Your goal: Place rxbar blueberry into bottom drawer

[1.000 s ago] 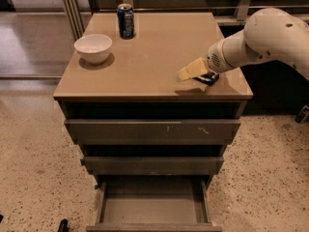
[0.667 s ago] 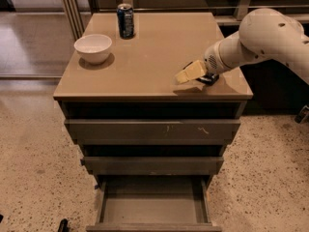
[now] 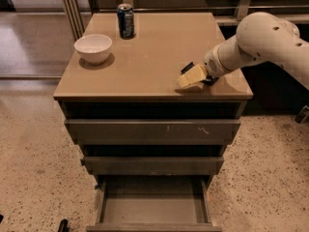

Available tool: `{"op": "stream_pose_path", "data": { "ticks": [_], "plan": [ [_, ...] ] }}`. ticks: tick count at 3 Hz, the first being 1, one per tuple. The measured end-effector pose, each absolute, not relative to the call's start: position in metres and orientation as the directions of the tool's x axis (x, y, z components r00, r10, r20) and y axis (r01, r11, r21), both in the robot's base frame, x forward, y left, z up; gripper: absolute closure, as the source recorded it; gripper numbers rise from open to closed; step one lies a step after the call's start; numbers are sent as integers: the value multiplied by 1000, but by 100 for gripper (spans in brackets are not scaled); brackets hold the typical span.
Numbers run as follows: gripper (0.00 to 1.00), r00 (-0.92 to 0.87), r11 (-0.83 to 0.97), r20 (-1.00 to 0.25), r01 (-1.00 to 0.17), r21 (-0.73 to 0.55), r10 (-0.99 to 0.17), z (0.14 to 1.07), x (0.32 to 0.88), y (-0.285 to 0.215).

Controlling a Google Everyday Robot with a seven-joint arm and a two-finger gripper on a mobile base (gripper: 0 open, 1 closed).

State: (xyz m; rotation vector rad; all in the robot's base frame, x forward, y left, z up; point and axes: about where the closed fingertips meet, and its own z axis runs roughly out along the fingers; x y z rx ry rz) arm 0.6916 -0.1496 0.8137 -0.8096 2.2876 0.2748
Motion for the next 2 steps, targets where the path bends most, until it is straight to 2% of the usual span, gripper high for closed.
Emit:
{"op": "stream_pose_path", "data": {
  "ticks": [2],
  "plan": [
    [4,-587,799,-663,-601,-28,-464,800,706,-156]
  ]
}}
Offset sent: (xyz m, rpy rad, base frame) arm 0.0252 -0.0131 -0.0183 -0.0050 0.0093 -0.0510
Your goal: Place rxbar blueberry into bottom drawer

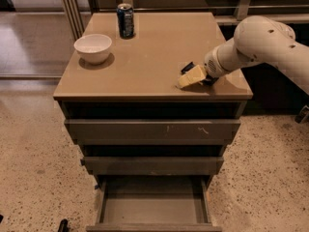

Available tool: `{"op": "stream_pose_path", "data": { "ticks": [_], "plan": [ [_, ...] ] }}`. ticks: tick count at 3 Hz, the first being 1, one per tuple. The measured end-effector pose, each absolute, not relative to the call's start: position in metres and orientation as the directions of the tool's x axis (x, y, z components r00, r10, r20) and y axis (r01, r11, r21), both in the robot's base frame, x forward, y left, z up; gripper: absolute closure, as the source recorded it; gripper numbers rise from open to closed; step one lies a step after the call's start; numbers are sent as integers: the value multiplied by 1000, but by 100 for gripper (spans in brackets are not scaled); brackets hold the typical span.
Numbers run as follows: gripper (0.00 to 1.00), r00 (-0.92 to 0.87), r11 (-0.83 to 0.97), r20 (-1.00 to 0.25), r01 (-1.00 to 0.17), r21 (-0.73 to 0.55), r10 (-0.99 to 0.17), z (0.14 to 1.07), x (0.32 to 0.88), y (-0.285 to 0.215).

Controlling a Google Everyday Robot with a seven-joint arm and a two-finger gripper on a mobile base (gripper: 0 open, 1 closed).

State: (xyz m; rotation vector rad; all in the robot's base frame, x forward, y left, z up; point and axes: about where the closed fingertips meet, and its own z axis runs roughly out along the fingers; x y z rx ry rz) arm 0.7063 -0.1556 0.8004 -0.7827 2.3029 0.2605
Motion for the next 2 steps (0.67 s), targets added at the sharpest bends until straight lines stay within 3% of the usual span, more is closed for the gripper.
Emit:
{"op": "stream_pose_path", "data": {
  "ticks": [2],
  "plan": [
    [46,-602,804,-651,-594,-21,-462,800,710,-158]
  ]
}}
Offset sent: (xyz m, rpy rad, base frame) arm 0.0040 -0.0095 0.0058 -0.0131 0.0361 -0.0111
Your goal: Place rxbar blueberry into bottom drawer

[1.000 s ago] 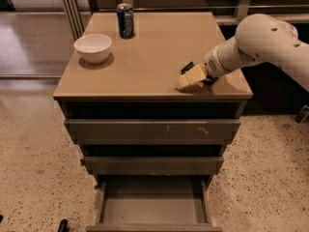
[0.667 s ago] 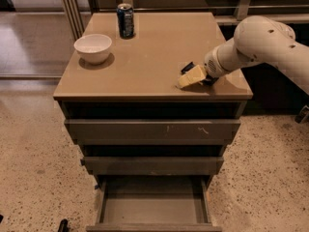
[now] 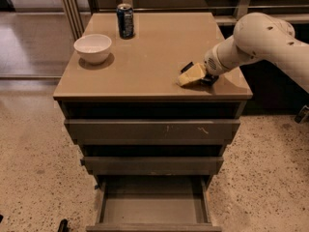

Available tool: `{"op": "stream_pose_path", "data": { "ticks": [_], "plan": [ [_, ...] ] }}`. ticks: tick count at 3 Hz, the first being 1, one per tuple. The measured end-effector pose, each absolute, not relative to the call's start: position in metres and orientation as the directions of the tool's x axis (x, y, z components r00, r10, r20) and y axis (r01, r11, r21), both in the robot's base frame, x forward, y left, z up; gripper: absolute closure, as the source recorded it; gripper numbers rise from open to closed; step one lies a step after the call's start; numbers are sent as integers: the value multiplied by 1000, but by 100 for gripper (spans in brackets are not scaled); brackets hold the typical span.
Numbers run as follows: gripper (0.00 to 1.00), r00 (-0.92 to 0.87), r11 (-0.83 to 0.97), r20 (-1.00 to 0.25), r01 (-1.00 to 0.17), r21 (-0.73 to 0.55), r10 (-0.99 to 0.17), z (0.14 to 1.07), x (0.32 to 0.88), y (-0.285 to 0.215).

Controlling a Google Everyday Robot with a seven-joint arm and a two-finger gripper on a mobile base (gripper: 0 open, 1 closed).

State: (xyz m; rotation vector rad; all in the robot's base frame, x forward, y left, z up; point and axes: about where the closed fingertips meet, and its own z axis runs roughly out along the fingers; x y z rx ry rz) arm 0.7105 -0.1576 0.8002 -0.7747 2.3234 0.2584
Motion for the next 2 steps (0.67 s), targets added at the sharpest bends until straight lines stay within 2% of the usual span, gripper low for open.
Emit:
{"op": "stream_pose_path", "data": {
  "ticks": [2],
  "plan": [
    [93,-602,804,-651,-594,-21,-462,815,710,-158]
  ]
}}
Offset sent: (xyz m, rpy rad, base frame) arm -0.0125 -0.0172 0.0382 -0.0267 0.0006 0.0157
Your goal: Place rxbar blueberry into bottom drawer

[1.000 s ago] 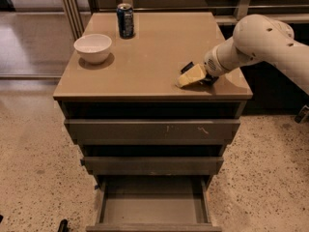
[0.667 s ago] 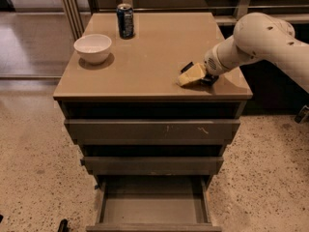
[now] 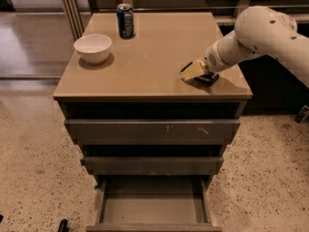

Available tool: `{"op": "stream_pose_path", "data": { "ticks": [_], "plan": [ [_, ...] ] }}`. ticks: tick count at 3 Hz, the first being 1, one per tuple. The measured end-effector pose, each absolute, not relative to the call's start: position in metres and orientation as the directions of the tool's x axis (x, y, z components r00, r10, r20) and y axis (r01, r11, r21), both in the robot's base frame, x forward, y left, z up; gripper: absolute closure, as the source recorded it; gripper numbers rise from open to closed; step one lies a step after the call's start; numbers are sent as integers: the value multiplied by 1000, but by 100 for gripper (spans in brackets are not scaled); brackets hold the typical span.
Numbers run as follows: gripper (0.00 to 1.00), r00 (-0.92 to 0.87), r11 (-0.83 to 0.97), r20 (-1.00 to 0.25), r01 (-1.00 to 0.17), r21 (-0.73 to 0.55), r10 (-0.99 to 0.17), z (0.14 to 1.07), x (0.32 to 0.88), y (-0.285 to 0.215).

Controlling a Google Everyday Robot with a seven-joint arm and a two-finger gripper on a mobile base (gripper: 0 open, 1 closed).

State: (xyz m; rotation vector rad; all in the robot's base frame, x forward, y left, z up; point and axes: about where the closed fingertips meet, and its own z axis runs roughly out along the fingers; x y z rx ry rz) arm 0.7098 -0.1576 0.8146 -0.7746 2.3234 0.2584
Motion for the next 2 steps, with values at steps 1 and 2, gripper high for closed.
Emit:
{"op": "stream_pose_path", "data": {
  "ticks": [1,2],
  "plan": [
    [100,-603,796,-640,-604,-24,-477,828,701,-165],
    [100,-603,796,-640,-604,-24,-477,828,701,-164]
  ]
}}
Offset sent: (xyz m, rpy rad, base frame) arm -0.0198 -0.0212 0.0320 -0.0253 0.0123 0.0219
